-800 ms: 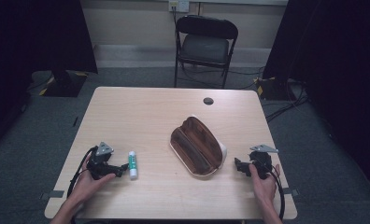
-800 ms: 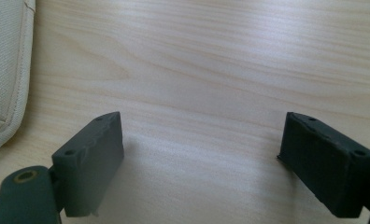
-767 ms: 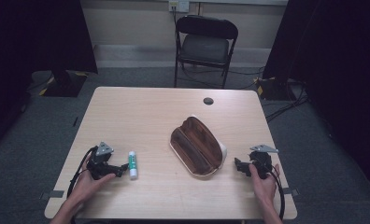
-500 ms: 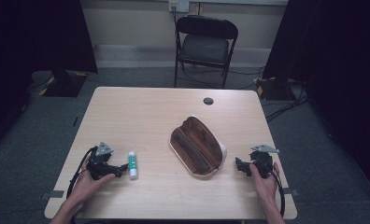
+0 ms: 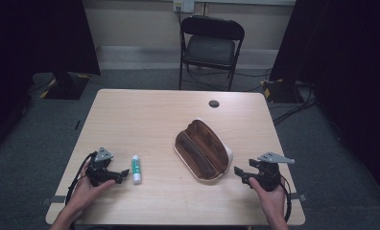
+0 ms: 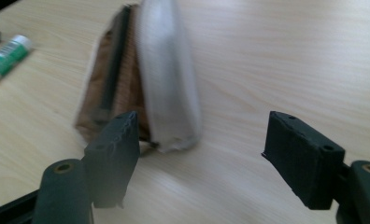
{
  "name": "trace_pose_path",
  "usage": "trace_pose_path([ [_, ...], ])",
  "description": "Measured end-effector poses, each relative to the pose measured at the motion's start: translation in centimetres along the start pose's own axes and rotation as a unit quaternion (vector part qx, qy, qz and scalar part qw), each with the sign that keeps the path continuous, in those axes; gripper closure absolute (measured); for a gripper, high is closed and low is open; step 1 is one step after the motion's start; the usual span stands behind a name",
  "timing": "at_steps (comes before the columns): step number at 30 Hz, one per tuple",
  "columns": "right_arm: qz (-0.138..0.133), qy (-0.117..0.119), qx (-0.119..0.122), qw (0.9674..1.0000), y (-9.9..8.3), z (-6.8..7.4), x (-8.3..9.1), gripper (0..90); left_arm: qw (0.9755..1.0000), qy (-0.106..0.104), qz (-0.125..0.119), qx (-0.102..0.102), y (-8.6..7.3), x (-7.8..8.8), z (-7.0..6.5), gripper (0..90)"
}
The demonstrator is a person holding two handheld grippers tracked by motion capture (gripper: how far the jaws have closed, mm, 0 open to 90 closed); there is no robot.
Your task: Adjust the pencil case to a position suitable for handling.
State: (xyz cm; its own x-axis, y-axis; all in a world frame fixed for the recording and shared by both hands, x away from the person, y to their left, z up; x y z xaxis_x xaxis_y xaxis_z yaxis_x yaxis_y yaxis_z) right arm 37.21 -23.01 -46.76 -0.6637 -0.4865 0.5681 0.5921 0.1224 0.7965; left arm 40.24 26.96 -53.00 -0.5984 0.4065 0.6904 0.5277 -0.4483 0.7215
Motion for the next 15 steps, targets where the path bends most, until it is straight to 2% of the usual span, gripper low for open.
trace_pose_path([
  [3, -0.012, 0.021, 0.012, 0.9996, 0.8, 1.7, -0.2, 24.6, 1.0, -0.001, 0.0, -0.001, 0.0, 0.0, 0.0, 5.1],
  [6, -0.012, 0.025, 0.026, 0.9993, 1.4, 2.7, -1.1, 24.4, 1.0, -0.001, 0.0, -0.001, 0.0, 0.0, 0.0, 5.1],
  [9, -0.01, 0.027, 0.027, 0.9992, 1.7, 2.9, -2.0, 25.6, 1.0, -0.001, 0.0, 0.0, 0.0, 0.0, 0.0, 5.0],
  [10, -0.01, 0.014, 0.031, 0.9994, 1.9, 2.6, -2.9, 26.0, 1.0, -0.001, 0.0, 0.0, 0.0, 0.0, 0.0, 5.0],
  [11, -0.01, 0.014, 0.031, 0.9994, 1.9, 2.6, -2.9, 26.0, 1.0, -0.001, 0.0, 0.0, 0.0, 0.0, 0.0, 5.0],
  [15, 0.006, 0.015, 0.007, 0.9999, 1.8, 1.9, -4.5, 29.7, 1.0, -0.001, 0.0, -0.001, 0.0, 0.0, 0.0, 5.0],
])
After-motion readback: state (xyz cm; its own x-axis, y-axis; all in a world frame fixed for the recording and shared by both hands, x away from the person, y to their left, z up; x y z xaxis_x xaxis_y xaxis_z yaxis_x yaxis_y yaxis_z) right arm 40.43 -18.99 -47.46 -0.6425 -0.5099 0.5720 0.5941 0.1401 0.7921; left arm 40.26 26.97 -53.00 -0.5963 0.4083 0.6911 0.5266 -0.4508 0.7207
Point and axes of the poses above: each handheld gripper's, and its own axes: x roughly backward along the jaws, y roughly out of its top, z roughly to its left, the point moved 4 cm from there along -x, roughly forward along the jaws, and after that the axes turned 4 degrees about -x, right-handed, at the moved point
